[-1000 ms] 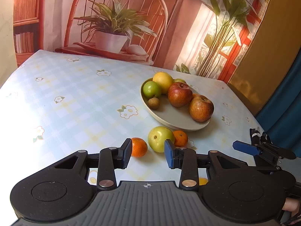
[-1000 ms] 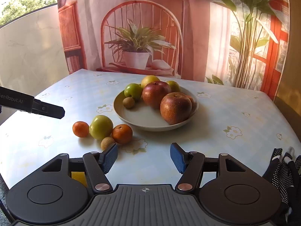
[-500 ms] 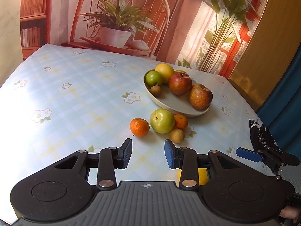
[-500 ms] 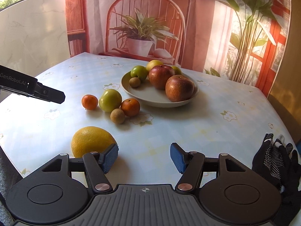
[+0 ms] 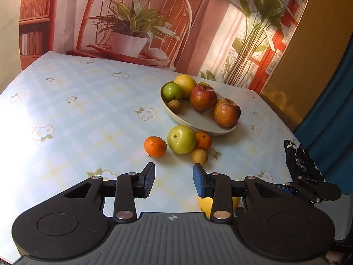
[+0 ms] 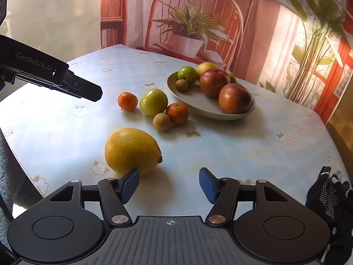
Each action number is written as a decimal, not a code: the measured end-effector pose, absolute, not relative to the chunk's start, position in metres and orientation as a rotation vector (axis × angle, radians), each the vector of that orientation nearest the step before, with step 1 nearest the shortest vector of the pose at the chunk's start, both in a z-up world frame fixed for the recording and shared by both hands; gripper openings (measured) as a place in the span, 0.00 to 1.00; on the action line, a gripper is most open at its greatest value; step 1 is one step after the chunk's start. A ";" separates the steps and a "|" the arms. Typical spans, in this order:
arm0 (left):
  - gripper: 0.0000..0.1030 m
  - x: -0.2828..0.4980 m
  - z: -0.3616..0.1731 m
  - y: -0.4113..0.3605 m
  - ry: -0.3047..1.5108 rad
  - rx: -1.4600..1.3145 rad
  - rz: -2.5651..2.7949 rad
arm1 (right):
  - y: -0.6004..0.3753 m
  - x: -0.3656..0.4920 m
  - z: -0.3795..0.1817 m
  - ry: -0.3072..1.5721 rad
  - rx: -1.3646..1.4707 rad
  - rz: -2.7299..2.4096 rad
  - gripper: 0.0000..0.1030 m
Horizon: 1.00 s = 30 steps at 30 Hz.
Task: Organize fruits
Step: 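Move both grippers to the large yellow grapefruit beside the plate, then close the right gripper around the grapefruit while the left gripper grips it too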
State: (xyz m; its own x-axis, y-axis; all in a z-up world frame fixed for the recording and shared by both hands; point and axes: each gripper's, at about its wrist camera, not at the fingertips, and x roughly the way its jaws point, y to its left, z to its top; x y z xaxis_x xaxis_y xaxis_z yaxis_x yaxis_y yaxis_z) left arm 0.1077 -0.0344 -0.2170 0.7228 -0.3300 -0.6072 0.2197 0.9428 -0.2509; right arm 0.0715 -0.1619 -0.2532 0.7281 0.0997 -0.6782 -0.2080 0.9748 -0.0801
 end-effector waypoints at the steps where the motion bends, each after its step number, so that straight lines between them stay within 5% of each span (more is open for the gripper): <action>1: 0.38 0.108 -0.218 -0.034 0.704 -0.169 -0.305 | -0.161 0.072 -0.254 0.737 -0.154 0.177 0.55; 30: 0.38 0.146 -0.248 -0.043 0.880 -0.407 -0.521 | -0.134 0.092 -0.269 0.759 -0.135 0.299 0.50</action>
